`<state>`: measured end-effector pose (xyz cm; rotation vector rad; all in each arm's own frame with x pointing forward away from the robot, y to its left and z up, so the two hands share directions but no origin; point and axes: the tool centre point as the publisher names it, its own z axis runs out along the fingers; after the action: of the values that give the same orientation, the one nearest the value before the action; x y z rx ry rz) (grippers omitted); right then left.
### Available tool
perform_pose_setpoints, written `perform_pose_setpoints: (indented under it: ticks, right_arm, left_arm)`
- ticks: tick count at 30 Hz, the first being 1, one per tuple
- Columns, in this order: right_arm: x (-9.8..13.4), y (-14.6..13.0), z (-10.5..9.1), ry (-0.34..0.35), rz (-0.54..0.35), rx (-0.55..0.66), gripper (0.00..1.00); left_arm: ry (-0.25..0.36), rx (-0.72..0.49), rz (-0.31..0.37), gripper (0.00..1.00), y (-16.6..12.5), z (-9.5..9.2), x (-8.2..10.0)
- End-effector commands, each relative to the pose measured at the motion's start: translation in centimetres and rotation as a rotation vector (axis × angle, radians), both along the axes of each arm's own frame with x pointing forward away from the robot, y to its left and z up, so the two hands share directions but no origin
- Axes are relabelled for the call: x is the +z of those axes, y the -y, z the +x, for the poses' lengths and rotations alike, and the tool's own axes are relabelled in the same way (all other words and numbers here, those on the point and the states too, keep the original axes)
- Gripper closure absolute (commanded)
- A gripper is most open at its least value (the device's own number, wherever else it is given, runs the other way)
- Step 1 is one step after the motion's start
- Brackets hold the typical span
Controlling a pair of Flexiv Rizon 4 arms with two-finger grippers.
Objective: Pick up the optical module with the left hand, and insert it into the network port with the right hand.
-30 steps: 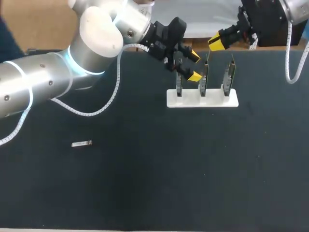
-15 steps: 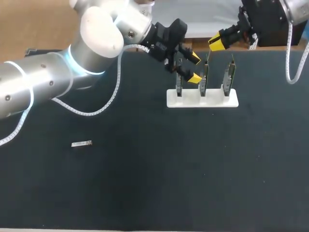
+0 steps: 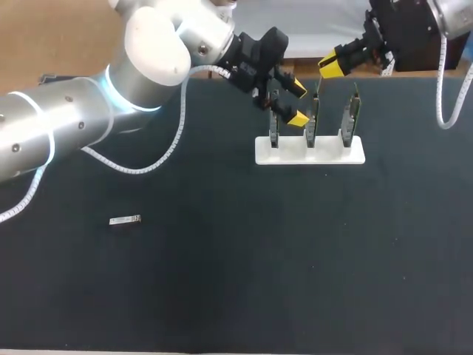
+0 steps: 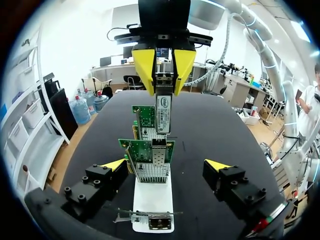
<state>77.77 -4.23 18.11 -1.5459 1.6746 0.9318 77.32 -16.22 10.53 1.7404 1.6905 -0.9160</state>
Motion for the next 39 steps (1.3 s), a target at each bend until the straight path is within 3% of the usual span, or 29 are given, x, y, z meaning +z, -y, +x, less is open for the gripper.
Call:
perform_pose_setpoints:
  ticks: [1, 39]
  right_arm:
    - [-0.02, -0.01, 0.08, 0.001, 0.003, 0.002, 1.0]
    - [-0.63, -0.74, -0.02, 0.039, -0.066, 0.024, 1.0]
  left_arm:
    - [-0.011, -0.002, 0.008, 0.0, 0.07, 0.15, 0.01]
    - [-0.012, -0.005, 0.01, 0.0, 0.05, 0.12, -0.01]
